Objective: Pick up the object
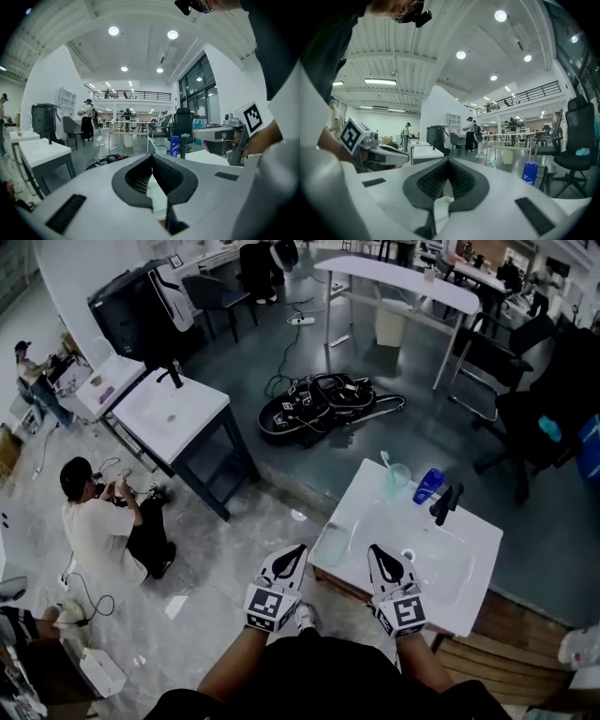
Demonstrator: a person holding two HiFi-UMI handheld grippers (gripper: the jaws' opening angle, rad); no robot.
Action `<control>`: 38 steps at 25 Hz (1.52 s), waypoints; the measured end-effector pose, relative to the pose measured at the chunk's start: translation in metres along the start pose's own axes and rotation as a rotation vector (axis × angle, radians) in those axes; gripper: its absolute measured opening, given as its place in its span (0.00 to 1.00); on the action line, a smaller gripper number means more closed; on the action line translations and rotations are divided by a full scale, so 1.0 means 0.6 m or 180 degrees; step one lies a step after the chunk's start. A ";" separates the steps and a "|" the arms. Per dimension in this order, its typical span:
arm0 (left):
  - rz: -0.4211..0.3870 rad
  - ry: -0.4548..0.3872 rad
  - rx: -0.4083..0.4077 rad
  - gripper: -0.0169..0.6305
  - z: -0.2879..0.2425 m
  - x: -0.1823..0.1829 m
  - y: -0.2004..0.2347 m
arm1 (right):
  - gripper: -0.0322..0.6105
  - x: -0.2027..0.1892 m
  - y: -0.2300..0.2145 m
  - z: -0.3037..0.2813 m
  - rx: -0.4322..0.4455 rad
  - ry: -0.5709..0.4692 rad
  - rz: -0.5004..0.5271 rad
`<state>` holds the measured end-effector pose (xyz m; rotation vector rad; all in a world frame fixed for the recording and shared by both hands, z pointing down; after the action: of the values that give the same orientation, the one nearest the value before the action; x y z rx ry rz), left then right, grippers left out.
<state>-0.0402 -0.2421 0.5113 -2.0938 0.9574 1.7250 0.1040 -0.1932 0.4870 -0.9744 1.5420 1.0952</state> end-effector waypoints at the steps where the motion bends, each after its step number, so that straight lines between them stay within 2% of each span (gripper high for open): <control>1: -0.0007 0.0007 -0.0039 0.06 -0.007 0.003 0.006 | 0.08 0.000 -0.003 -0.005 -0.0044 0.0009 -0.0002; 7: -0.0096 0.0003 -0.0222 0.05 -0.049 0.022 0.044 | 0.08 -0.008 -0.025 -0.028 -0.0336 0.0083 -0.0039; 12: -0.0166 -0.0029 -0.0394 0.06 -0.071 0.044 0.054 | 0.08 -0.009 -0.022 -0.034 -0.0493 0.0189 0.0213; 16: -0.0186 -0.0019 -0.0452 0.06 -0.085 0.047 0.051 | 0.08 -0.019 -0.025 -0.039 -0.0533 0.0195 0.0006; 19: -0.0156 0.0011 -0.0424 0.06 -0.096 0.042 0.051 | 0.08 -0.020 -0.032 -0.043 -0.0474 0.0208 0.0000; 24: -0.0040 0.0095 -0.0364 0.06 -0.105 0.017 0.040 | 0.08 -0.023 -0.034 -0.044 -0.0242 0.0283 0.0206; 33: 0.0064 0.0156 -0.0193 0.06 -0.129 -0.040 0.009 | 0.08 -0.070 -0.041 -0.029 0.0013 0.0443 0.0153; 34: 0.0078 0.0174 -0.0182 0.10 -0.131 -0.047 0.006 | 0.08 -0.076 -0.041 -0.027 0.0034 0.0465 0.0139; 36: 0.0101 0.0255 -0.0140 0.39 -0.134 -0.065 0.000 | 0.08 -0.090 -0.040 -0.023 0.0066 0.0515 0.0087; 38: 0.0126 0.0325 -0.0007 0.49 -0.135 -0.087 0.001 | 0.08 -0.107 -0.037 -0.018 0.0098 0.0582 0.0027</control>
<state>0.0178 -0.2729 0.5818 -2.1971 1.0321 1.6522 0.1354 -0.2053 0.5471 -1.0720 1.7063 1.0076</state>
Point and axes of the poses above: the fingertips, and each gripper's own axes: z backward along the fingers, y to its left, x out of its top, the point moved 1 cm from there along z, backward along the fingers, and after that the axes turned 10 degrees about z, right-handed, at the moved point
